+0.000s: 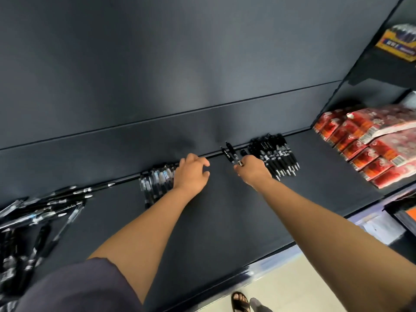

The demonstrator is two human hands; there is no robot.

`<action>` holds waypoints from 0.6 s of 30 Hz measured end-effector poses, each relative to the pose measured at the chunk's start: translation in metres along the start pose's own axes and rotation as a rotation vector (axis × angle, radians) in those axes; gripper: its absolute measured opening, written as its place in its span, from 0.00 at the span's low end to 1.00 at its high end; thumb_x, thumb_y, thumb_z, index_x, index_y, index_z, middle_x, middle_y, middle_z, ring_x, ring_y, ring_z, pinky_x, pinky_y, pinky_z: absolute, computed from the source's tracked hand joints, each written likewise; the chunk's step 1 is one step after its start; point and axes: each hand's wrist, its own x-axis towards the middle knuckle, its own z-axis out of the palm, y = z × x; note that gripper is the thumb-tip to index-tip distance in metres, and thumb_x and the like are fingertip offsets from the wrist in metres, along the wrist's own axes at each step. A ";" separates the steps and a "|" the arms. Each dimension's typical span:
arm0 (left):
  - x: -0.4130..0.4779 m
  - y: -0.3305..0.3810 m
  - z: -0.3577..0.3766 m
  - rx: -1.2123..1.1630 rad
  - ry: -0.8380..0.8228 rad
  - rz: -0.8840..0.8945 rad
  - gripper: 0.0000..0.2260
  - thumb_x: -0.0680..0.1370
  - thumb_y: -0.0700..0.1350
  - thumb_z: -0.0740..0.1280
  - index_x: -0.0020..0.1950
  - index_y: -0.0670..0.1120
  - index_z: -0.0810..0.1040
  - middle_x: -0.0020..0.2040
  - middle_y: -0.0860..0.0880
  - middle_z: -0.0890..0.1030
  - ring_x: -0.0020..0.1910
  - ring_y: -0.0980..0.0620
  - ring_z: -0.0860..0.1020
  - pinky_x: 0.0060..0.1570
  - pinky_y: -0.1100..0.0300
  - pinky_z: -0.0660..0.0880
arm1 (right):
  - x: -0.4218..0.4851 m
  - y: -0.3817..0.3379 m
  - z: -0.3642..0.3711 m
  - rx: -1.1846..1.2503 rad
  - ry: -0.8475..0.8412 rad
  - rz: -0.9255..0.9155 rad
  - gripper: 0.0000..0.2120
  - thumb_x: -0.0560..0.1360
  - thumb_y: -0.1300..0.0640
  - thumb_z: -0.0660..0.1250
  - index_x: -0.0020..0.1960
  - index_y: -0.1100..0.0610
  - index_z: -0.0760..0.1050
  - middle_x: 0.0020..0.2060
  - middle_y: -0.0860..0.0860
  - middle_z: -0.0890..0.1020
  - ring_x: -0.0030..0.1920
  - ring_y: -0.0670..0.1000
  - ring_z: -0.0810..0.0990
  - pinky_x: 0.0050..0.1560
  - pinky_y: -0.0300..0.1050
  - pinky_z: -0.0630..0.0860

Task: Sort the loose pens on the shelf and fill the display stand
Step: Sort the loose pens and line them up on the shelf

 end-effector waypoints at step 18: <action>0.063 0.131 0.090 -0.559 -0.219 -0.283 0.24 0.78 0.36 0.62 0.73 0.43 0.62 0.70 0.41 0.64 0.65 0.44 0.70 0.65 0.52 0.70 | 0.064 0.073 -0.054 -0.451 0.178 -0.270 0.09 0.76 0.52 0.62 0.52 0.56 0.74 0.48 0.55 0.81 0.52 0.58 0.78 0.43 0.46 0.66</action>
